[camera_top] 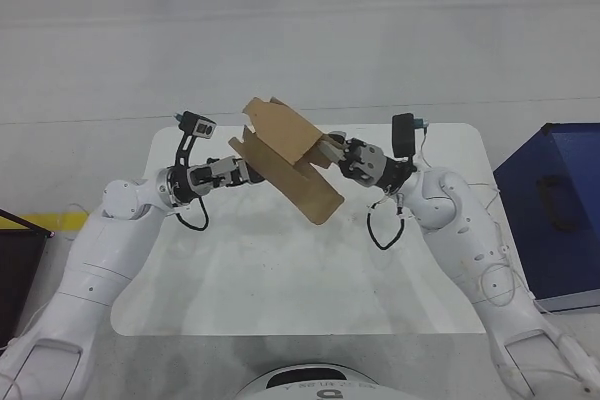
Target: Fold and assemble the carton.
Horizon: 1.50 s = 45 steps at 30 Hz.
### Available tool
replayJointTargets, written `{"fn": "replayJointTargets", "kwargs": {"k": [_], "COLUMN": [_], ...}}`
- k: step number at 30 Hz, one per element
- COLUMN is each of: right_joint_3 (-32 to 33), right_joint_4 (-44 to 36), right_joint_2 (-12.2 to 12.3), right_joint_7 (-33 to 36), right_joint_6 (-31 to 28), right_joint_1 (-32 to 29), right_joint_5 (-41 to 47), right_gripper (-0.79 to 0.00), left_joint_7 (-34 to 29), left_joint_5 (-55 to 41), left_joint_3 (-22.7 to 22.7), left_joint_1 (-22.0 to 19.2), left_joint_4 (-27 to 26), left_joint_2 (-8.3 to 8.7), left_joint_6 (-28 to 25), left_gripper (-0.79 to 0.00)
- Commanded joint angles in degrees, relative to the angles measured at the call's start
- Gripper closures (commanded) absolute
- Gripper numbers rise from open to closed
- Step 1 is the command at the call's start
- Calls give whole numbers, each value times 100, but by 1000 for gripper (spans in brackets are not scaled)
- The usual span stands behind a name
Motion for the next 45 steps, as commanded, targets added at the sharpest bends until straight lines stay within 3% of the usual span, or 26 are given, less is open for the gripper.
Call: {"fn": "replayJointTargets", "kwargs": {"k": [1, 6, 8, 11, 20, 28, 33, 41, 45], "right_joint_3": [-11, 39, 71, 109, 163, 195, 247, 250, 189], "right_joint_4": [-15, -13, -28, -82, -213, -428, -545, -882, -962], "right_joint_2": [1, 6, 13, 23, 41, 66, 76, 78, 73], "right_joint_7": [28, -23, -34, -46, 38, 196, 226, 170, 58], "right_joint_6": [-26, -36, -58, -99, -68, -90, 85, 662, 782], "right_joint_1": [-3, -24, -44, -83, -175, -265, -330, -430, -453], "right_joint_5": [-78, -176, -207, -235, -143, -111, -257, -1214, -1597], "right_gripper": [0, 0, 0, 0, 0, 0, 0, 0, -148], "left_joint_7": [-19, -1, -6, 7, 31, 192, 390, 303, 230], "left_joint_5": [-39, -64, -60, -6, 141, 313, 642, 576, 599], "left_joint_3": [-53, -207, -260, -322, -392, -500, -567, -645, -671], "left_joint_1": [22, 97, 126, 141, 237, 359, 417, 500, 499], "left_joint_4": [1, 84, 137, 176, 96, 86, -22, -224, -232], "left_joint_2": [2, 8, 10, 10, -9, -10, 4, -6, -12], "left_joint_6": [19, 1, 15, 43, 130, 304, 515, 526, 494], "left_gripper": [-785, -785, -686, -388, -142, 0, 0, 0, 0]}}
